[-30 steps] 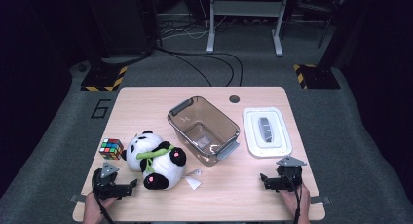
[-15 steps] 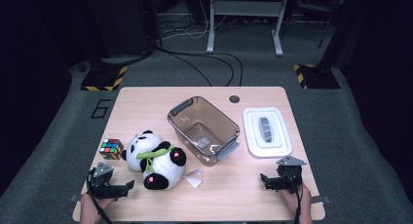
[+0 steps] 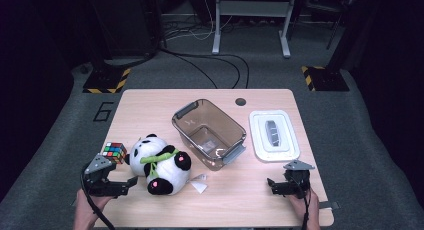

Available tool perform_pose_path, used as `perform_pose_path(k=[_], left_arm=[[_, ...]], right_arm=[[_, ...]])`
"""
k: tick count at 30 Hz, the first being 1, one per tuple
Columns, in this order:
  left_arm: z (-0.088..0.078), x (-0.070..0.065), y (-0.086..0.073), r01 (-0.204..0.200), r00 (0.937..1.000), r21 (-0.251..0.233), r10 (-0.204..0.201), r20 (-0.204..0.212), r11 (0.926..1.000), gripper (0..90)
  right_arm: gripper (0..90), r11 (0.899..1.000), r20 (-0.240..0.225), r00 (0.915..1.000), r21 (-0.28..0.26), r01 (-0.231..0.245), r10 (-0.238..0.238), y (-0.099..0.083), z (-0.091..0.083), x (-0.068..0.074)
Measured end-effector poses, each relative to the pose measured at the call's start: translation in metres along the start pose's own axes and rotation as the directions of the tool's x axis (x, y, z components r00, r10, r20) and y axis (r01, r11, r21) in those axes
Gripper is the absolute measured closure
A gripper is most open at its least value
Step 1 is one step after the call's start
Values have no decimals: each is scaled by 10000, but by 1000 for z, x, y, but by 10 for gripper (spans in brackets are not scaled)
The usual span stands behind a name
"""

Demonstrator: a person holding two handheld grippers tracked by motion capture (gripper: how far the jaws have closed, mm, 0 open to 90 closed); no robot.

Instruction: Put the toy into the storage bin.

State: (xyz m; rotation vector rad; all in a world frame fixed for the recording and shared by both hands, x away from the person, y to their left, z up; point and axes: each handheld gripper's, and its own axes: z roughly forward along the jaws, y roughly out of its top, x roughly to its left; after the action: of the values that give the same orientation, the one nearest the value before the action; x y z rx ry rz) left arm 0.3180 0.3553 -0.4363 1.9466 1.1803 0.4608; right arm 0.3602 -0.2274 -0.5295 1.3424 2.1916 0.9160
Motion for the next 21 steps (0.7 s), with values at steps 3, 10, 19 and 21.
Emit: perform_pose_path(k=[3, 10, 19, 21], left_arm=[[-3, -5, 15, -321, 9995, -48, 321, -23, 9995, 10], [2, -17, 43, -900, 9959, -167, 902, 100, 9958, 47], [27, -22, 54, -1120, 9926, -11, 1119, 478, 9937, 69], [37, -26, 57, -1242, 9899, 22, 1238, 691, 9923, 75]], right_arm=[[0, 10000, 12, 10000, -13, -23, 23, 0, 0, 0], [0, 10000, 5, 10000, -2, -32, 32, 0, 0, 0], [0, 10000, 9, 10000, -7, -31, 31, 1, 1, 0], [0, 10000, 7, 10000, -5, -31, 31, 1, 1, 0]])
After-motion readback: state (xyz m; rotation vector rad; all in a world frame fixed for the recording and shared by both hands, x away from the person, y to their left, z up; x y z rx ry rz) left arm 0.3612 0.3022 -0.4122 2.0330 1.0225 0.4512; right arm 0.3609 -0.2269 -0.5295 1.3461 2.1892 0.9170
